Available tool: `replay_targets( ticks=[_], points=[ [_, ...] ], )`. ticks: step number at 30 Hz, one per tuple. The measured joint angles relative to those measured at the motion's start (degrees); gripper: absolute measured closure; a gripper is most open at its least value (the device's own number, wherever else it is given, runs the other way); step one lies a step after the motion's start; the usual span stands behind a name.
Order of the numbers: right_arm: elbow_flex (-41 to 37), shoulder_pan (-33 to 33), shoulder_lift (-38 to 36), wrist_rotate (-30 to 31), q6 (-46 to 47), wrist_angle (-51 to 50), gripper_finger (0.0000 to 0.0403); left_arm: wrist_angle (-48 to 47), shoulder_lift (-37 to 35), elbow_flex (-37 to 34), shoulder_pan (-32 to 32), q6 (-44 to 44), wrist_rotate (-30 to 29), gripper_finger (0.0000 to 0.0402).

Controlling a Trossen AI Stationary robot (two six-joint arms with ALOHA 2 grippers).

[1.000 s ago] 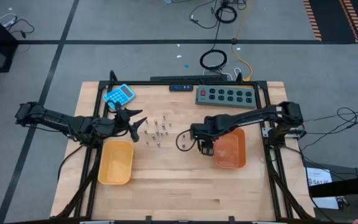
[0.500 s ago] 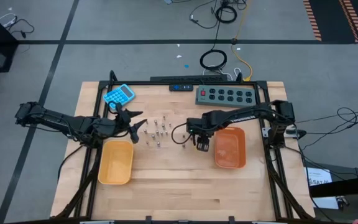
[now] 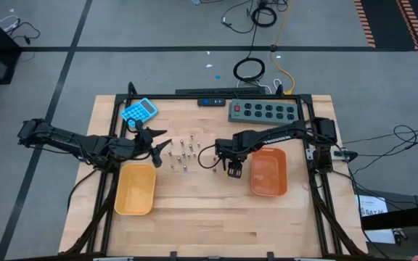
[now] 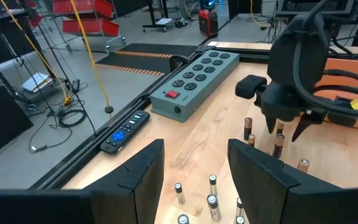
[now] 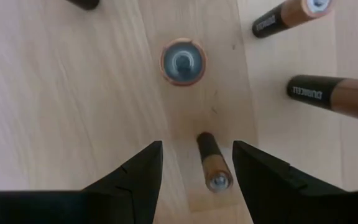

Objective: Sort batteries
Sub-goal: Put the brown battery into the orange bin

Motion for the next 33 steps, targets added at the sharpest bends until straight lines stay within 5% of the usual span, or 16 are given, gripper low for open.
replay_targets(
  ticks=[8, 19, 25, 33],
  points=[
    [0.0, -0.35, 0.09, 0.02, 0.01, 1.5, 0.0255, -1.04, 0.0, 0.0, 0.0, -0.24, 0.0, 0.0213],
    [0.13, -0.35, 1.45, 0.17, -1.23, 0.09, 0.0383, -1.51, 0.0, 0.0, 0.0, -0.2, 0.0, 0.0213],
    [-0.06, 0.12, -0.46, 0.68, -1.3, -3.2, 0.0388, -1.06, 0.0, 0.0, 0.0, -0.44, 0.0, 0.0213],
    [0.65, 3.2, -12.78, 5.76, 1.56, -16.36, 0.0388, -0.9, -0.15, 0.0, 0.0, -1.54, 0.0, 0.0213]
  ],
)
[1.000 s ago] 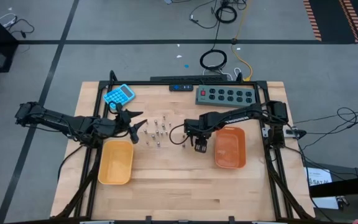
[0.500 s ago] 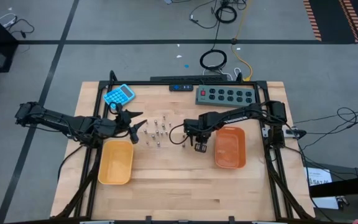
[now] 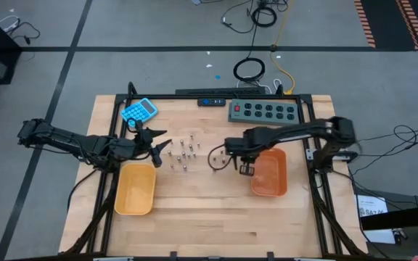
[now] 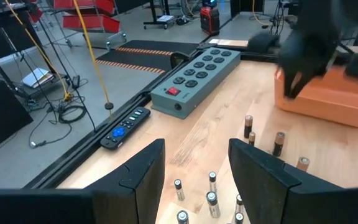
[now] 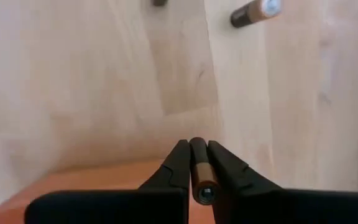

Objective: Sort batteries
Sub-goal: Put the brown battery into the orange bin

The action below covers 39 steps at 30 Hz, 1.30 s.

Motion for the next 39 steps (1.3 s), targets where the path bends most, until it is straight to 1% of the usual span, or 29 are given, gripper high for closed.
replay_targets(
  ticks=[2, 4, 6, 8, 14, 15, 17, 20, 22, 25, 29, 32, 39],
  points=[
    [0.1, 1.09, -3.43, -0.09, 1.78, -2.54, 0.0388, 0.0, -0.02, 0.0, 0.0, -0.28, -0.02, 0.0213],
    [0.11, 2.22, -5.85, -1.06, 3.81, -7.34, 0.0383, -0.11, -0.01, 0.0, 0.0, -0.36, -0.02, 0.0213],
    [0.09, 3.49, -7.26, -1.46, 6.27, -12.49, 0.0361, -0.1, -0.02, 0.0, 0.0, -0.43, 0.01, 0.0213],
    [-0.55, 4.58, -8.13, -1.56, 8.49, -14.97, 0.0324, -0.15, -0.02, 0.0, 0.0, -0.76, 0.22, 0.0213],
    [-1.29, 5.65, -8.09, -3.11, 10.45, -15.73, 0.0195, -0.12, -0.02, 0.0, 0.0, -0.86, 0.42, 0.0213],
    [-1.09, 5.63, -8.09, -2.44, 10.41, -15.2, 0.0178, -0.1, -0.01, 0.0, 0.0, -0.85, 0.42, 0.0213],
    [-0.74, 5.61, -8.09, 0.91, 9.77, -11.15, 0.0157, 0.02, -0.02, 0.0, 0.0, -0.87, 0.42, 0.0213],
    [-0.63, 5.52, -7.46, 7.12, 5.28, -2.02, 0.0153, 0.0, -0.02, 0.0, 0.0, -0.88, 0.42, 0.0213],
    [-0.63, 4.69, -6.3, 8.01, 0.94, 2.05, 0.0163, 0.0, -0.02, 0.0, 0.0, -1.24, 0.42, 0.0213],
    [-0.63, 2.12, -3.71, 7.31, -5.33, 6.41, 0.0181, -0.02, -0.02, 0.0, 0.0, -1.52, 0.74, 0.0213],
    [-0.64, -1.07, 0.18, 3.63, -13.53, 9.96, 0.0189, -0.24, 0.0, 0.0, 0.0, -1.84, 2.24, 0.0213],
    [-0.63, -3.13, 2.54, 2.41, -16.63, 11.16, 0.0183, -0.49, 0.0, 0.0, 0.0, -1.85, 2.36, 0.0213],
    [-0.64, -7.85, 7.79, -1.45, -21.61, 13.93, 0.0156, -0.66, -0.02, 0.0, 0.0, -1.38, 2.37, 0.0213]
  ],
)
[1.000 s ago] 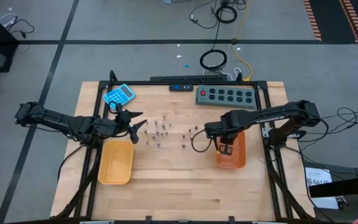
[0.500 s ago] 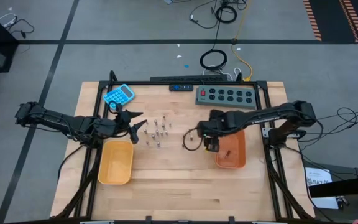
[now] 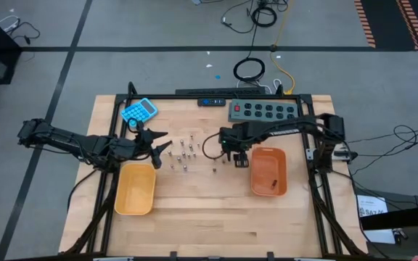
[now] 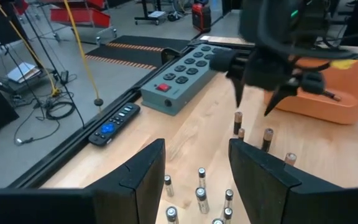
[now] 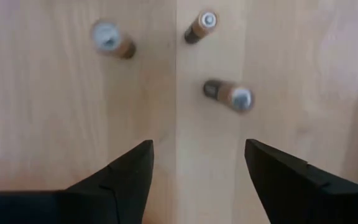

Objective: Sort batteries
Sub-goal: Put the brown battery into the orange bin

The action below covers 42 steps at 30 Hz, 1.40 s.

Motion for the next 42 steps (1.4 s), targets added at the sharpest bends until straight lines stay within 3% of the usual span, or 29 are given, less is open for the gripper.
replay_targets(
  ticks=[8, 22, 31, 37, 42],
  points=[
    [1.65, -3.41, 2.87, -3.0, -3.84, 2.59, 0.0154, -0.97, 0.01, 0.0, 0.0, 0.08, 0.01, 0.0213],
    [4.29, -3.54, 6.95, -3.28, -6.72, 3.06, 0.0164, -0.92, 0.02, 0.02, 0.02, 1.17, -0.03, 0.0213],
    [4.29, -3.72, 7.36, -3.26, -6.78, 4.1, 0.0255, -0.93, 0.02, 0.02, 0.02, 1.17, -0.08, 0.0213],
    [4.31, -3.81, 8.12, -3.03, -6.27, 4.12, 0.0369, -0.94, 0.01, 0.02, 0.02, 1.42, -0.18, 0.0213],
    [4.25, -3.07, 4.11, 3.14, -5.28, 0.04, 0.0374, -0.93, 0.01, 0.02, 0.02, 1.11, -0.45, 0.0213]
  ],
)
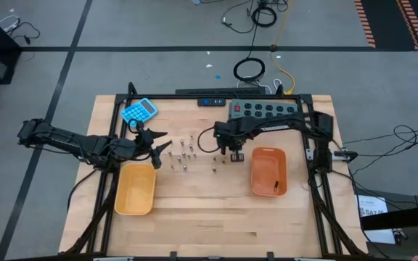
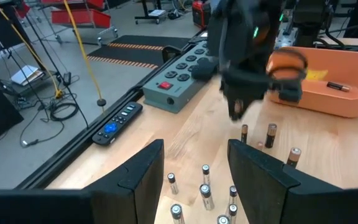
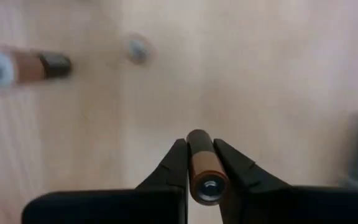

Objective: Sort batteries
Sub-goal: Put the brown battery into the orange bin

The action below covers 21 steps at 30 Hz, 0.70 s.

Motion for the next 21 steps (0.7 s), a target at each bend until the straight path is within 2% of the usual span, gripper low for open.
replay_targets(
  ticks=[2, 6, 9, 13, 16, 21],
  points=[
    [0.0, 1.12, -3.81, 2.19, 0.92, -2.41, 0.0374, 0.0, 0.0, 0.0, 0.0, -0.2, 0.0, 0.0213],
    [0.02, 5.16, -12.09, 2.87, 6.33, -8.34, 0.0374, 0.02, -0.01, 0.01, 0.0, -1.3, 0.0, 0.0213],
    [0.07, 8.17, -16.95, 2.6, 13.55, -16.27, 0.0374, -0.12, 0.01, 0.02, 0.0, -1.49, -0.02, 0.0213],
    [-0.7, 11.26, -19.91, 0.89, 24.15, -25.68, 0.037, 0.04, 0.01, 0.02, 0.0, -1.41, -0.02, 0.0213],
    [-3.56, 13.09, -21.15, 0.99, 29.37, -26.31, 0.0332, 0.14, 0.0, 0.02, 0.0, -1.34, -0.15, 0.0213],
    [-6.27, 14.05, -21.04, 1.11, 33.17, -26.01, 0.0235, 0.15, -0.01, 0.02, -0.02, -1.51, -2.18, 0.0213]
  ],
)
